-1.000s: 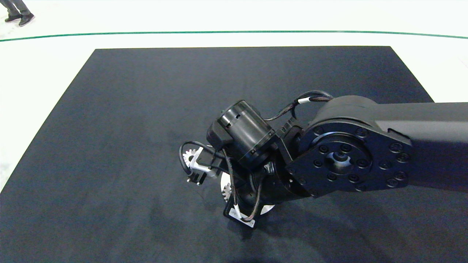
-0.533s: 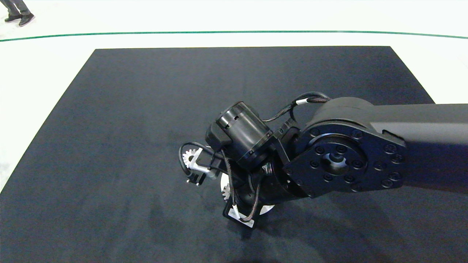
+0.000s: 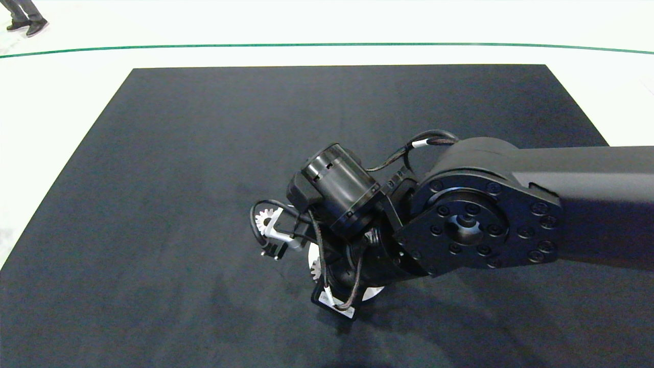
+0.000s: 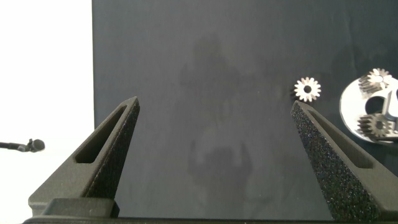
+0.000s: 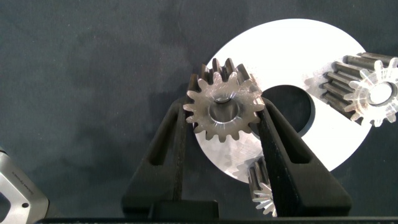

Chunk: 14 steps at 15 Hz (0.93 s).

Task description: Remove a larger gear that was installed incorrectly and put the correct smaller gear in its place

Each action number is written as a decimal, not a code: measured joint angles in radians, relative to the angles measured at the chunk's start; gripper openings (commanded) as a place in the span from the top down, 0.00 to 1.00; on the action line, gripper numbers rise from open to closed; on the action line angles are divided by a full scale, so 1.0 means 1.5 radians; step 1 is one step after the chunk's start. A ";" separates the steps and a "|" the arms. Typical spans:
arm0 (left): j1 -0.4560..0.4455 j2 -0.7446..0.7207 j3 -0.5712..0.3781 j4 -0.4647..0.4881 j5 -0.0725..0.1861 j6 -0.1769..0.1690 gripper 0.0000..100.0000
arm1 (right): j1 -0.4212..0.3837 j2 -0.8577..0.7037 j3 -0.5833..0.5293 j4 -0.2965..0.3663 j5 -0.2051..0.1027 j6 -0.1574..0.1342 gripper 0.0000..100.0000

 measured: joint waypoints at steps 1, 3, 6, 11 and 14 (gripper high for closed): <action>-0.002 0.000 0.000 0.000 0.000 0.000 0.00 | 0.000 0.000 0.000 0.000 0.000 0.000 0.72; -0.004 0.000 0.000 0.000 0.000 0.000 0.00 | 0.000 0.000 0.000 -0.001 0.000 0.000 0.00; -0.004 0.000 0.000 0.000 0.000 0.000 0.00 | 0.000 0.001 -0.001 -0.004 0.000 0.000 0.00; -0.004 -0.001 0.001 0.000 -0.001 0.000 0.00 | 0.000 0.000 -0.008 -0.005 0.000 0.003 0.00; -0.005 0.001 0.001 -0.001 -0.002 -0.001 0.00 | -0.006 -0.016 -0.009 -0.007 0.002 0.022 0.00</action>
